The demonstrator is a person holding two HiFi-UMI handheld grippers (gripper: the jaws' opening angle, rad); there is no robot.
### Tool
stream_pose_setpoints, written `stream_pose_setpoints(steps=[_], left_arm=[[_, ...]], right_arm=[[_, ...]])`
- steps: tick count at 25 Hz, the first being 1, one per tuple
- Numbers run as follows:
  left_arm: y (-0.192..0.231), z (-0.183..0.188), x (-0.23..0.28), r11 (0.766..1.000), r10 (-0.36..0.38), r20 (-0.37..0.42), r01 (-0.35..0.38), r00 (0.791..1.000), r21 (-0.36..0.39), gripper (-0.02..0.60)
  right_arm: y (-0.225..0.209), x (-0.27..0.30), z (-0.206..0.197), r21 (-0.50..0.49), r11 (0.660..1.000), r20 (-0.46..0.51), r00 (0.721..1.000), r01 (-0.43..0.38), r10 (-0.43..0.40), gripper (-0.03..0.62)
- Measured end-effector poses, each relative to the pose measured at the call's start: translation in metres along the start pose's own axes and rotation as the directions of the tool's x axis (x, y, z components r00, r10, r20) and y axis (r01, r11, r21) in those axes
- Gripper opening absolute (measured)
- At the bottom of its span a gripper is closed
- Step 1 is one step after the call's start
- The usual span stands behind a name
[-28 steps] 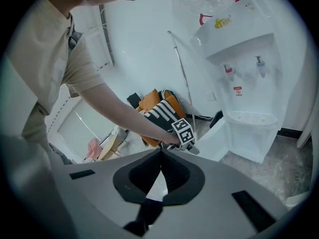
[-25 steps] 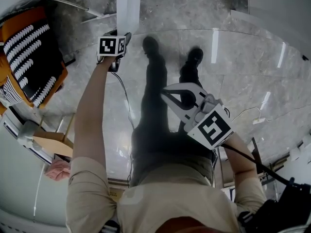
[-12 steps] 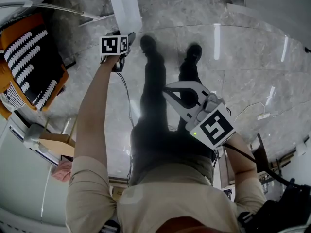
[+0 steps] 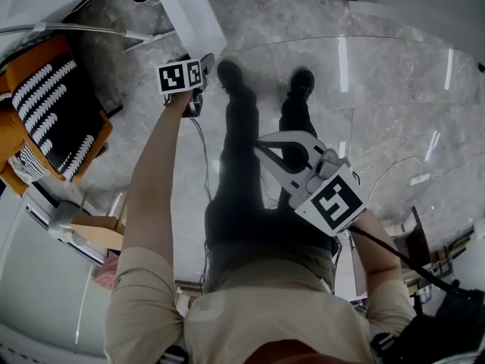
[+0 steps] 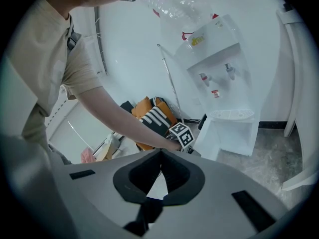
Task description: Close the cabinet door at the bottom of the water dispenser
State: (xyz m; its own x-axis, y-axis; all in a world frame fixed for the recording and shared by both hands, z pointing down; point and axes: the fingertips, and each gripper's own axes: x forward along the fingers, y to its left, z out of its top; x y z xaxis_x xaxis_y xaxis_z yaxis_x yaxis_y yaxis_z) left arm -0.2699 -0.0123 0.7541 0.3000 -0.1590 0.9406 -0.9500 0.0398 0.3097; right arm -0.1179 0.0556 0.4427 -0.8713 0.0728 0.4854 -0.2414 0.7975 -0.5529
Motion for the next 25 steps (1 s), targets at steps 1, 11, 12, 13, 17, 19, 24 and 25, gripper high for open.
stream_pose_setpoints(steps=[1,11,12,13,17,19,24,25], left_arm=[[-0.002,0.001,0.001,1.000,-0.001,0.004,0.001,1.000,-0.011,0.252],[-0.033,0.014,0.013,0.997,-0.016,0.050,0.020,0.999,-0.075,0.255],[-0.035,0.015,0.014,0.997,-0.015,0.053,0.019,0.999,-0.076,0.255],[-0.037,0.015,0.014,0.997,-0.013,0.054,0.017,0.998,-0.074,0.255],[-0.042,0.017,0.017,0.997,-0.006,0.052,0.010,0.999,-0.073,0.256],[-0.045,0.020,0.018,0.998,0.002,0.054,0.002,0.999,-0.066,0.258],[-0.058,0.027,0.024,0.997,0.013,0.074,-0.007,0.997,-0.075,0.264],[-0.061,0.030,0.024,0.997,0.015,0.080,-0.008,0.997,-0.081,0.265]], right_arm=[[-0.001,-0.003,0.000,0.003,1.000,0.004,1.000,0.003,-0.003,0.014],[-0.011,-0.024,-0.009,0.039,0.998,0.031,0.999,0.039,-0.040,0.014],[-0.012,-0.026,-0.010,0.038,0.998,0.034,0.998,0.042,-0.043,0.014],[-0.014,-0.029,-0.012,0.039,0.998,0.037,0.998,0.045,-0.047,0.014],[-0.019,-0.038,-0.016,0.057,0.996,0.046,0.997,0.062,-0.064,0.014],[-0.020,-0.041,-0.019,0.063,0.996,0.046,0.997,0.066,-0.069,0.014],[-0.022,-0.048,-0.023,0.069,0.995,0.055,0.996,0.066,-0.070,0.014],[-0.023,-0.050,-0.023,0.069,0.995,0.059,0.996,0.067,-0.071,0.014]])
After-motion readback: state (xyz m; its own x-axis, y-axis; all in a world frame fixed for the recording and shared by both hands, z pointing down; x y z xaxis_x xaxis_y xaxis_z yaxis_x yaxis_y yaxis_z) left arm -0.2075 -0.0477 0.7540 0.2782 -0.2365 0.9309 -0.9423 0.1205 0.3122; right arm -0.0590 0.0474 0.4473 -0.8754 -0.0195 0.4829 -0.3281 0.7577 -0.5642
